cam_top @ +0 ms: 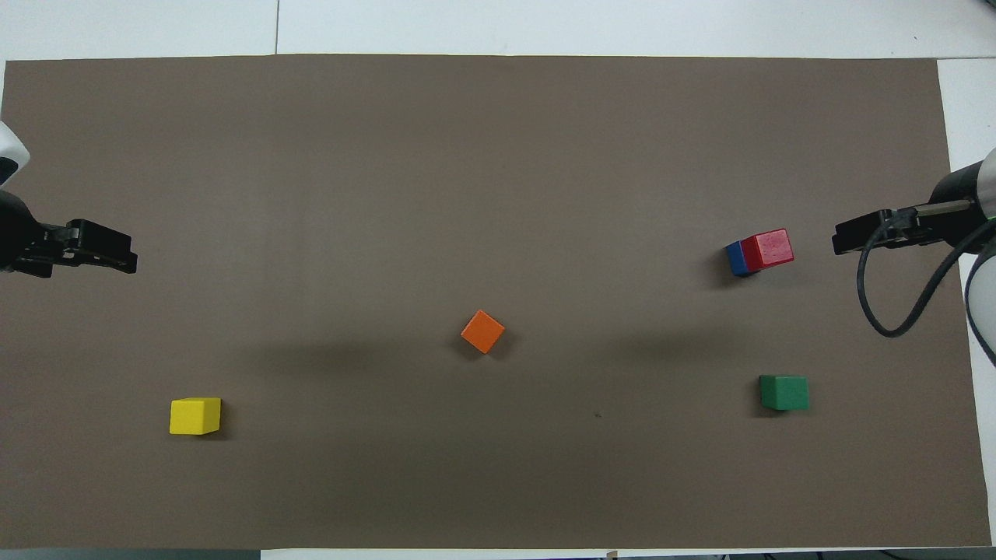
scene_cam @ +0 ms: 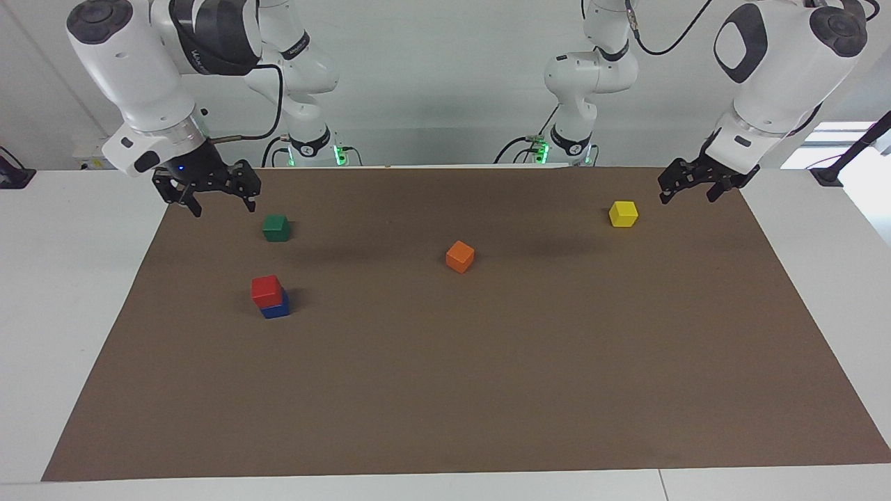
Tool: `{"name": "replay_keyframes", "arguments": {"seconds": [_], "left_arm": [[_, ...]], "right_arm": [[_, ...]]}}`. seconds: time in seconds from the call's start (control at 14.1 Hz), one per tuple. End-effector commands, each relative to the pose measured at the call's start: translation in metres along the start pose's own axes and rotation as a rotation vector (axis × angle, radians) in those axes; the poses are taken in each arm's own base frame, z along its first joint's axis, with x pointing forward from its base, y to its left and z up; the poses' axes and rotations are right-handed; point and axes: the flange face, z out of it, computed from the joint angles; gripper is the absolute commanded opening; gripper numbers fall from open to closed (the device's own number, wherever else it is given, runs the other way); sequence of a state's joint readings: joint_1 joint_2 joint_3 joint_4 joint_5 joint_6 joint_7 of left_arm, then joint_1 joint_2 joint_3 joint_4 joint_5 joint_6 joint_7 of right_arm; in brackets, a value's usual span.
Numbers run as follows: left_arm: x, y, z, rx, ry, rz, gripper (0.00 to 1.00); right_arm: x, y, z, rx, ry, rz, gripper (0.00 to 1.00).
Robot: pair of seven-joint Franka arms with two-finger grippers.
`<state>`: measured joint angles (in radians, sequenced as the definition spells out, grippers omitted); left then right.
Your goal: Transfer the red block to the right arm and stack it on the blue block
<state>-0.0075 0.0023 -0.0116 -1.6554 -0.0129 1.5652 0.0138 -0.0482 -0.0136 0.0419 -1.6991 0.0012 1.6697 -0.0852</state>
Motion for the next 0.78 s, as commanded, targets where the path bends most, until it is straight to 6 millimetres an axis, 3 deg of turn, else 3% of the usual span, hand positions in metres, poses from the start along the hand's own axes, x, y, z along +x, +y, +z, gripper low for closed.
{"name": "replay_keyframes", "arguments": {"seconds": [0.0, 0.71], "left_arm": [[-0.0075, -0.0003, -0.0009, -0.007, 0.005, -0.013, 1.0], [-0.0075, -0.0003, -0.0009, -0.007, 0.005, -0.013, 1.0]], "right_arm": [[0.0028, 0.0069, -0.0015, -0.016, 0.01, -0.01, 1.0], [-0.0024, 0.0149, 0.0007, -0.013, -0.013, 0.007, 1.0]]}}
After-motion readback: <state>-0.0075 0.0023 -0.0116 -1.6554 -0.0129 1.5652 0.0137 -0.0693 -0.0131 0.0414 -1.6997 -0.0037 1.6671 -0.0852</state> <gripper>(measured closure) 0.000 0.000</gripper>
